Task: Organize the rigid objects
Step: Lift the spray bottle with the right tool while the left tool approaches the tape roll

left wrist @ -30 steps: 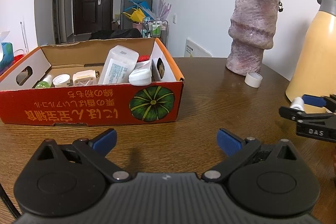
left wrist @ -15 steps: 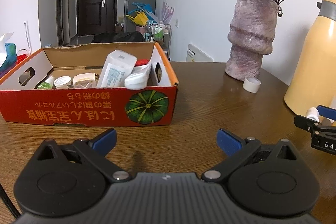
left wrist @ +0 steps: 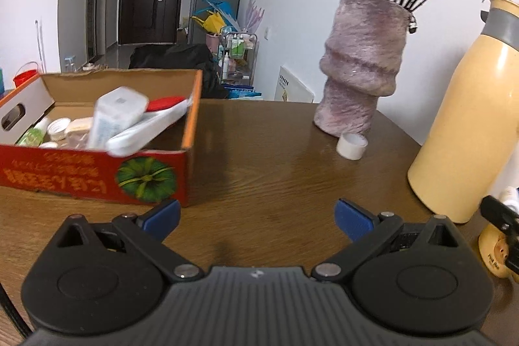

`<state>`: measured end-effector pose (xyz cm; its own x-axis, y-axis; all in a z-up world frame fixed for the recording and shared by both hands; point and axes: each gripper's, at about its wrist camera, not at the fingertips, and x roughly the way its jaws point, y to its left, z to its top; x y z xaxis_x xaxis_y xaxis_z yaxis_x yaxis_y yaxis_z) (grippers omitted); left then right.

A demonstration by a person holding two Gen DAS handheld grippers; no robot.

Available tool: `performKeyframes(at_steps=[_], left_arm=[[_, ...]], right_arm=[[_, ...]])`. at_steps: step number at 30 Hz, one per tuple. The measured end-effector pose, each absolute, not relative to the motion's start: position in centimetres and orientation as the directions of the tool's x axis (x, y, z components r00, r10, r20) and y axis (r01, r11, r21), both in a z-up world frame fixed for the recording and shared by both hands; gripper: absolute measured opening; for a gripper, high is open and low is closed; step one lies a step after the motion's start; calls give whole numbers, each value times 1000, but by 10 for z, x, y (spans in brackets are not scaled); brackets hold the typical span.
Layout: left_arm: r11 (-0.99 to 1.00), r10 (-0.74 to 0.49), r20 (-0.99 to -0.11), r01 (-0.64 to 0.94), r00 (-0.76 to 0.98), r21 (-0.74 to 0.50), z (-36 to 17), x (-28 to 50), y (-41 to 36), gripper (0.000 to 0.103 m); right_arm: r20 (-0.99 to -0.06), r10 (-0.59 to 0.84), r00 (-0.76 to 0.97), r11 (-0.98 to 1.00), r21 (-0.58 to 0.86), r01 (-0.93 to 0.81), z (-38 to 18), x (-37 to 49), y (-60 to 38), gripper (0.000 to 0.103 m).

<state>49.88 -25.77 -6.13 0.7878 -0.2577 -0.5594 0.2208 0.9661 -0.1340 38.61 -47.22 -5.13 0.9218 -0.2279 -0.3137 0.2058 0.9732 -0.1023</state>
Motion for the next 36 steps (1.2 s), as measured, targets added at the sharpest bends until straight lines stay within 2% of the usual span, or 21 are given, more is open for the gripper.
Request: performKeyframes(at_steps=[9,19,36], left_arm=[[972,-233,-560,199,795,-123,-59,513,-306,103],[977,-212,-571,185,793,-106,-80,538,-348,103],[947,-276,-559,322,782,-18,-97,616,-399,103]], right_arm=[[-255,-261,931,965,-101,243,-37,369,-520,77],[-251,-311,917,950,-102,294,-39,370,-565,77],[-238,-393,888,918,-153,366,-43,371,-560,77]])
